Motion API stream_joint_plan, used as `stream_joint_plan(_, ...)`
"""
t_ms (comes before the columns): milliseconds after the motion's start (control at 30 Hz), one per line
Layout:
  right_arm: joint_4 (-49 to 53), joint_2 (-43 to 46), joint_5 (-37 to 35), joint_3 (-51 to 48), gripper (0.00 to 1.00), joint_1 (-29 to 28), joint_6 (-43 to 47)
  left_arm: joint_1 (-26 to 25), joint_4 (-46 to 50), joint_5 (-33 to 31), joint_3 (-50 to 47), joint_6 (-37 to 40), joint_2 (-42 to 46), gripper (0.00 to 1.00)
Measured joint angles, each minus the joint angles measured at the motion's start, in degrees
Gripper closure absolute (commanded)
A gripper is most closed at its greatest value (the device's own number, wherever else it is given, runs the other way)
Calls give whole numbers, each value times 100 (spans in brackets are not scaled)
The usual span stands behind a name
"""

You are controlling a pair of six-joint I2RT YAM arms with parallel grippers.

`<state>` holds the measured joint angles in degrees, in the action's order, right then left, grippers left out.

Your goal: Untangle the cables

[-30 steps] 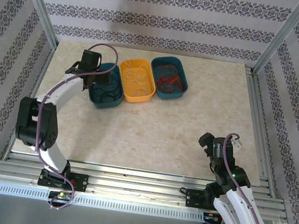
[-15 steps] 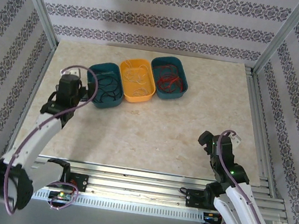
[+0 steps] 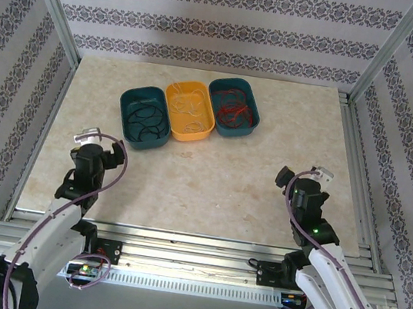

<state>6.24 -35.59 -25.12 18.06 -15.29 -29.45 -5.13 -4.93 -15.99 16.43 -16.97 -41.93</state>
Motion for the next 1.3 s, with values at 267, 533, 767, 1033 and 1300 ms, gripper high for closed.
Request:
stream_joint_plan(267,-1237,-627,92,-175,2,540,800,2,-1843,76,-710,844,-289,1)
stream_joint_plan(533,-2385,-1633,382,-168,2,809,1591,227,-3899,645,-918,1384,-1845,1)
stream_joint_plan(767,-3123,-2304,597,-160,2,1032,1908,575,-5453,1316,-918,1394,-3383,1)
stream_joint_plan(1033,-4063,-2798,903,-199,2,1290,2293,855,-6990,2022,-898,1379,-4931,1)
stream_joint_plan(1300,-5047,-3493,1307,-476,2,1370,2603,981,-6472,2800,-98,1405,-5080,1)
